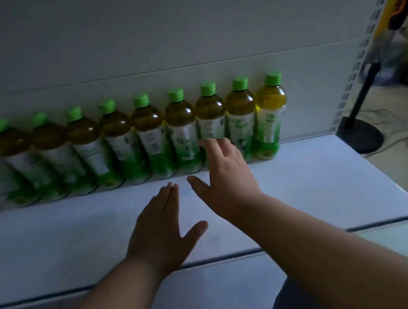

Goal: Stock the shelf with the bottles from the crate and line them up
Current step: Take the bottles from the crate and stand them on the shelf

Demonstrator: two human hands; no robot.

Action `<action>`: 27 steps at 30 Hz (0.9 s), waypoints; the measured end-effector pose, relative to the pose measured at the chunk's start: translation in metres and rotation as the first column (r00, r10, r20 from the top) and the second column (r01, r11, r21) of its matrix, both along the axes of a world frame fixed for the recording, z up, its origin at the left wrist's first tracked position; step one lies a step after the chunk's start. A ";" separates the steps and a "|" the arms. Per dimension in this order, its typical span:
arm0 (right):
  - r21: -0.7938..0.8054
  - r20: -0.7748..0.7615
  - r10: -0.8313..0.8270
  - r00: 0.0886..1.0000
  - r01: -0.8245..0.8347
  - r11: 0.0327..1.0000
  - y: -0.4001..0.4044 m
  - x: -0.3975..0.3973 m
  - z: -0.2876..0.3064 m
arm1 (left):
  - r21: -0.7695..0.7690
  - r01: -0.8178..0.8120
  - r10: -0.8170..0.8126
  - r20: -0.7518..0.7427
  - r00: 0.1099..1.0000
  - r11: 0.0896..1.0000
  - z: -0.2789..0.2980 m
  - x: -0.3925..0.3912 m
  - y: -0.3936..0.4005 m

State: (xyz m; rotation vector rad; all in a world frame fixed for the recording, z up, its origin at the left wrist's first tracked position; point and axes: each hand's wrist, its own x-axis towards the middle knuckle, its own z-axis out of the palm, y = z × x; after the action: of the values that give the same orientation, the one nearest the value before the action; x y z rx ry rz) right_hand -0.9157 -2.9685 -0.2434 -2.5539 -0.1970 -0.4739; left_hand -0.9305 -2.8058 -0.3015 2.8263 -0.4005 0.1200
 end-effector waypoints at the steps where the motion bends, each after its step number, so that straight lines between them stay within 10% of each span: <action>1: -0.026 -0.010 0.061 0.998 -0.062 0.998 0.020 -0.004 0.004 | -0.008 -0.055 0.055 0.002 0.998 0.998 0.006 -0.014 0.023; 12: -0.288 -0.040 0.594 0.803 -0.579 0.763 0.251 -0.083 0.051 | 0.126 -0.563 0.539 0.181 0.823 0.817 0.075 -0.191 0.231; 27: -0.276 -0.160 0.944 0.289 -0.931 0.238 0.430 -0.182 0.006 | 0.139 -0.938 0.942 0.065 0.330 0.319 0.031 -0.347 0.314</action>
State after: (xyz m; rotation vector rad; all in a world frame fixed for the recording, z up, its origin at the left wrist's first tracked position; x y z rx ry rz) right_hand -1.0978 -2.5380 -0.2374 -2.1122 -1.8691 0.0368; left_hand -1.2772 -2.4920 -0.2704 2.7531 1.4058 0.2846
